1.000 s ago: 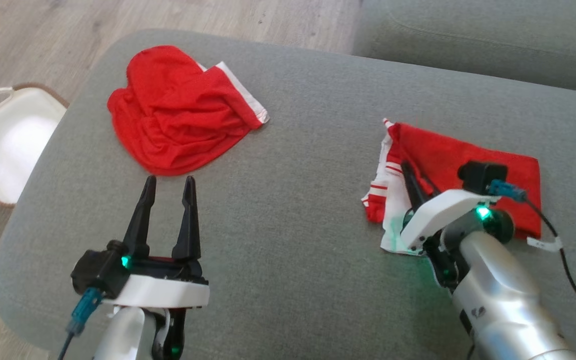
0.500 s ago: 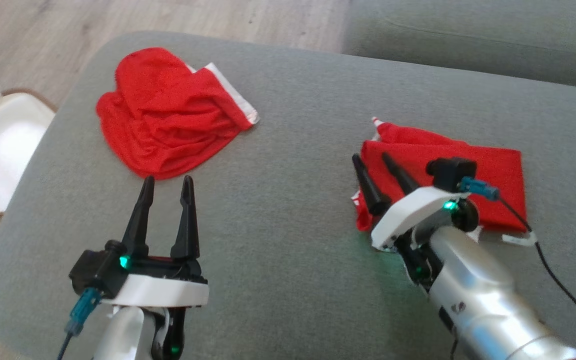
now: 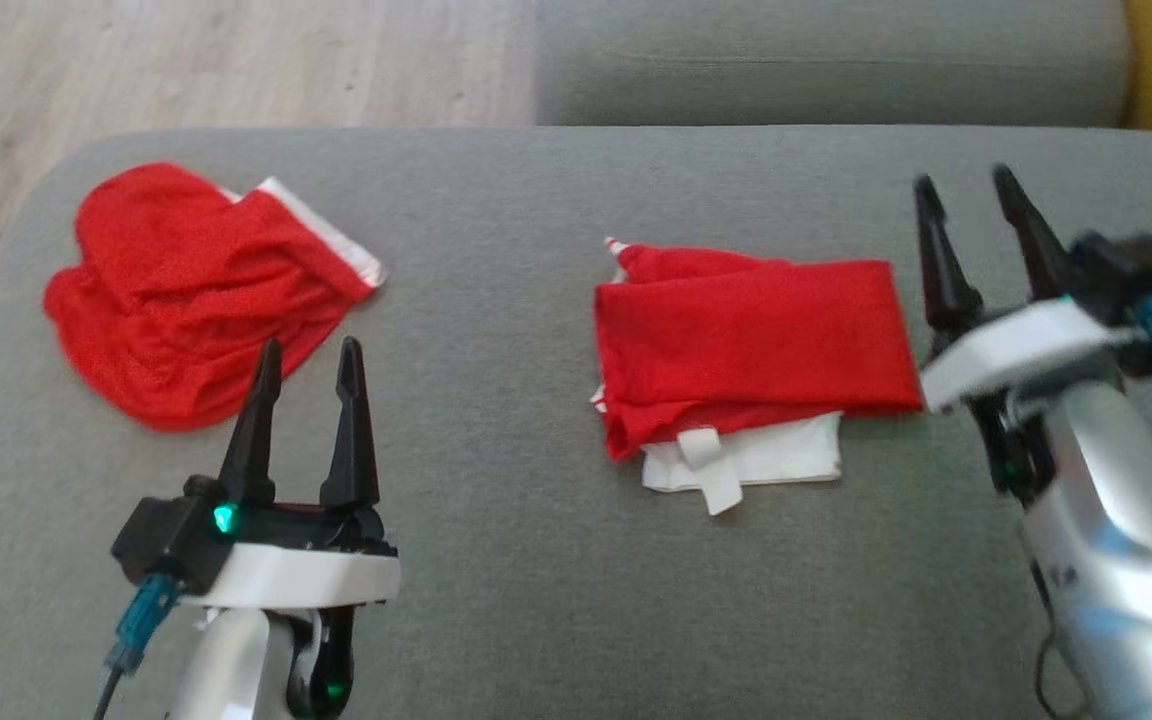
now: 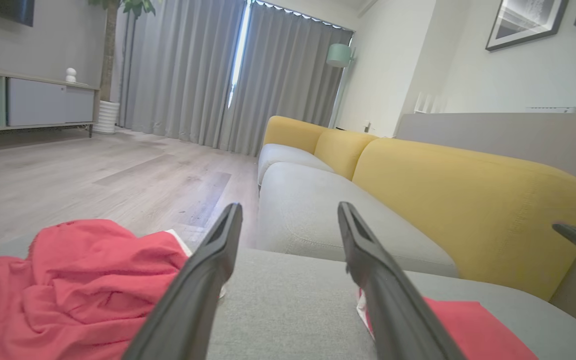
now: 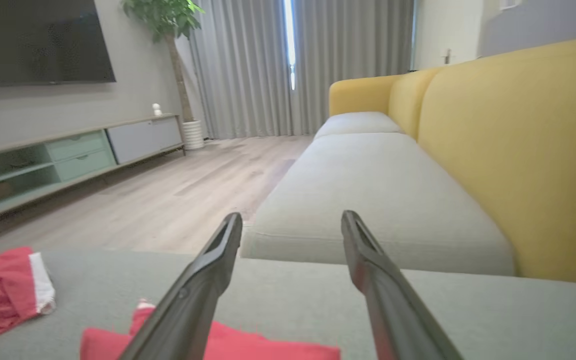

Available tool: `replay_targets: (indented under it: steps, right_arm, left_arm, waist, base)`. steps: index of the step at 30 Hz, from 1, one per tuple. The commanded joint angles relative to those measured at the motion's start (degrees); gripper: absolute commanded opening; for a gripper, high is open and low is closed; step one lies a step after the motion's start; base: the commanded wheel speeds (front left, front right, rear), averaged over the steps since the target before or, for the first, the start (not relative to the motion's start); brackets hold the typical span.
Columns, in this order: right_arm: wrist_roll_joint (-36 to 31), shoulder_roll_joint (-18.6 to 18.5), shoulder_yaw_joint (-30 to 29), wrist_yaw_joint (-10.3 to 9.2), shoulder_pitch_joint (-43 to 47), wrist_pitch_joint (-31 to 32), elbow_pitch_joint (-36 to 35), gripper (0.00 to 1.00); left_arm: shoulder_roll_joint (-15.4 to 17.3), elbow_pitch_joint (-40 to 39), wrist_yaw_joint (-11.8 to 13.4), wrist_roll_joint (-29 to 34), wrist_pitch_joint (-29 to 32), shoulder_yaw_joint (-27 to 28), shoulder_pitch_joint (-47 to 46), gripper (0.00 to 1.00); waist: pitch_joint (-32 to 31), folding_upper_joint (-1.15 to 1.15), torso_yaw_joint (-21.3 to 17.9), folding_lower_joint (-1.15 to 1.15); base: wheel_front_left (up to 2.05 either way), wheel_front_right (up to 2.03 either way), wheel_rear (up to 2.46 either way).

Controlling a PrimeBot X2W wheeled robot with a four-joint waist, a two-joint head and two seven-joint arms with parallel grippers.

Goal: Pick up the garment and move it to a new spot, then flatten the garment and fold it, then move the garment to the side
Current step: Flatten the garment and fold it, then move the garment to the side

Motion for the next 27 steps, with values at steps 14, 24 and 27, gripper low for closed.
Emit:
replay_targets:
  steps: [14, 24, 27]
  right_arm:
    - [-14.23, 5.33, -12.36, -0.04, 19.32, -0.61, -20.78, 1.0]
    - [-15.43, 8.15, -15.22, -0.04, 24.78, -0.61, -24.71, 1.0]
    - [-15.56, 8.27, -15.2, -0.04, 24.69, -0.61, -24.63, 1.0]
  left_arm:
    - [0.26, -1.7, 0.3, 0.8, -0.29, 2.84, -0.64, 1.0]
    - [0.26, -0.57, 0.41, 0.87, -0.29, 2.85, 1.19, 1.0]
    - [0.26, -0.57, 0.41, 1.0, -0.29, 2.86, 1.21, 1.0]
  waist:
    - [-0.42, 0.0, -5.28, 0.0]
    - [-0.84, 0.0, -5.9, 0.0]
    - [-0.85, 0.0, -5.77, 0.0]
  base:
    - [0.0, 0.0, 0.0]
    - [0.0, 0.0, 0.0]
    - [0.0, 0.0, 0.0]
